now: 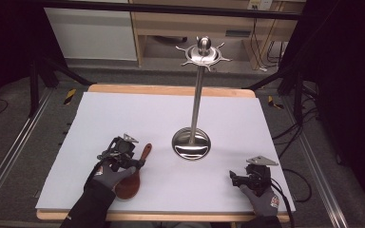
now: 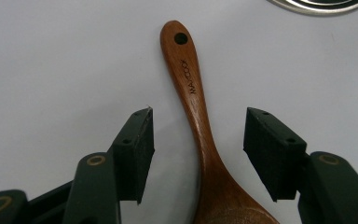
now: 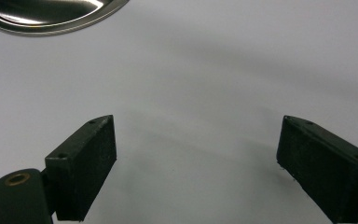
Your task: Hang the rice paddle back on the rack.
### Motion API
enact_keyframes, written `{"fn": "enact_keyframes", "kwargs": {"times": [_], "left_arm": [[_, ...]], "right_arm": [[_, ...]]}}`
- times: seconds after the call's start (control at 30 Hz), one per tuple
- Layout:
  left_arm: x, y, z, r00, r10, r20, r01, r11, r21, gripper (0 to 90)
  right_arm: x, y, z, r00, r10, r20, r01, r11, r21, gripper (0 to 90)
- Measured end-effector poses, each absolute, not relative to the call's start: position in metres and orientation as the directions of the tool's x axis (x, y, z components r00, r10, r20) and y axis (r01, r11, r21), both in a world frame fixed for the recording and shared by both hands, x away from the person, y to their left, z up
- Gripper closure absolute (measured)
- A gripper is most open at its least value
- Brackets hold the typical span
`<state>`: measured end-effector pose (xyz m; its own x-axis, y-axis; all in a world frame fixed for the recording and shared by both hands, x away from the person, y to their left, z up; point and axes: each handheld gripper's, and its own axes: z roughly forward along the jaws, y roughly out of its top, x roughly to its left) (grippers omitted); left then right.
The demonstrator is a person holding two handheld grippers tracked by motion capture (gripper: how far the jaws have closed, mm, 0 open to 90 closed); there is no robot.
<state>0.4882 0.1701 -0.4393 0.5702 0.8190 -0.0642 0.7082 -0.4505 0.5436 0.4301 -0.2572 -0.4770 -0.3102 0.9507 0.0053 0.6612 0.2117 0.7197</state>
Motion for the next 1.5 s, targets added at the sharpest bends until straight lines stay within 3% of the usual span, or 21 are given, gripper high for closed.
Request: {"fn": "enact_keyframes", "kwargs": {"times": [0.27,0.7,1.23,1.5], "left_arm": [[0.49,0.167,-0.445,0.572,0.818,-0.067,0.728,-0.468,0.501,45.8],[0.493,0.164,-0.452,0.564,0.822,-0.078,0.758,-0.479,0.443,62.6],[0.496,0.161,-0.449,0.572,0.817,-0.067,0.766,-0.503,0.4,75.5],[0.497,0.161,-0.449,0.594,0.801,-0.078,0.758,-0.524,0.39,74.9]], "right_arm": [[0.431,-0.256,-0.477,-0.312,0.95,0.007,0.665,0.213,0.716,12.3],[0.431,-0.255,-0.477,-0.313,0.95,-0.005,0.668,0.224,0.709,12.2],[0.431,-0.254,-0.477,-0.316,0.949,0.0,0.673,0.224,0.705,12.2],[0.431,-0.254,-0.477,-0.318,0.948,0.001,0.674,0.226,0.703,12.2]]}}
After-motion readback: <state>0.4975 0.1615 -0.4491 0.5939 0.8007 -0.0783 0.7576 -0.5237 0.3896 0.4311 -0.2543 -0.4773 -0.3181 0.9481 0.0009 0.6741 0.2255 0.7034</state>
